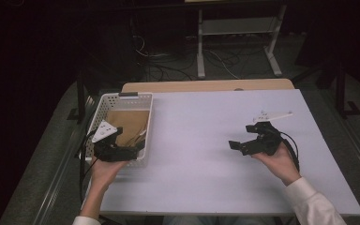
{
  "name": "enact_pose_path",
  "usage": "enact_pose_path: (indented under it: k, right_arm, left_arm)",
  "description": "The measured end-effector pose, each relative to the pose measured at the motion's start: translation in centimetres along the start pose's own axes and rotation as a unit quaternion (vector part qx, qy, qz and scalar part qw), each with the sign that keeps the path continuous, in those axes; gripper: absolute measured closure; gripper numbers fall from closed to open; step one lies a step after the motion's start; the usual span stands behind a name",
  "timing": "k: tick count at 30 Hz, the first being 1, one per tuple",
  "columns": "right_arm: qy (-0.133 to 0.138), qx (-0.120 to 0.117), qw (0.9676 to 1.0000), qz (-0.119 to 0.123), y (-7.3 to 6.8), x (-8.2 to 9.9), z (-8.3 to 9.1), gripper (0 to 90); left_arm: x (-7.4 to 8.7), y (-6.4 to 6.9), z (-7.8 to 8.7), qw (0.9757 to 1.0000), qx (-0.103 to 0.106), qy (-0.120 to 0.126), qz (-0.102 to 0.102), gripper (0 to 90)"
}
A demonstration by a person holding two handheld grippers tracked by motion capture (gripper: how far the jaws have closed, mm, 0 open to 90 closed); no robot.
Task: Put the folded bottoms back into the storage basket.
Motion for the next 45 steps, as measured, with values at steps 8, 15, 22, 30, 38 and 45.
enact_pose_path:
  k: [8,15,22,30,38,45]
  right_arm:
    - [0.014,0.007,0.9999,-0.001,0.7,1.6,0.9,0.0]
    - [0.015,0.008,0.9998,0.001,1.1,3.0,1.5,0.0]
    - [0.016,0.010,0.9998,0.003,1.5,4.4,2.0,0.0]
    - [0.019,0.010,0.9997,0.014,1.8,6.0,2.7,0.0]
    - [0.027,0.017,0.9991,0.027,2.3,7.5,3.6,0.0]
    - [0.034,0.021,0.9989,0.027,2.6,8.2,4.5,0.0]
  left_arm:
    - [0.6,1.3,0.0,0.9998,0.006,-0.003,-0.017,0.4]
    - [1.0,2.8,-0.4,0.9993,0.017,-0.007,-0.034,0.4]
    - [1.0,3.9,0.0,0.9988,0.023,0.005,-0.042,0.4]
    - [1.8,5.3,0.4,0.9978,0.034,0.013,-0.056,0.4]
    - [2.3,6.1,0.6,0.9967,0.044,0.015,-0.066,0.4]
    - [2.7,6.5,0.4,0.9955,0.050,0.008,-0.080,0.4]
Point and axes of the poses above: each handheld gripper's, and its own axes: z roughly backward along the jaws, x roughly out of its underside, y roughly to its right, the point moved 10 cm from there along -z, roughly forward along the jaws, and after that the axes turned 11 degrees about -z, right-handed, at the moved point
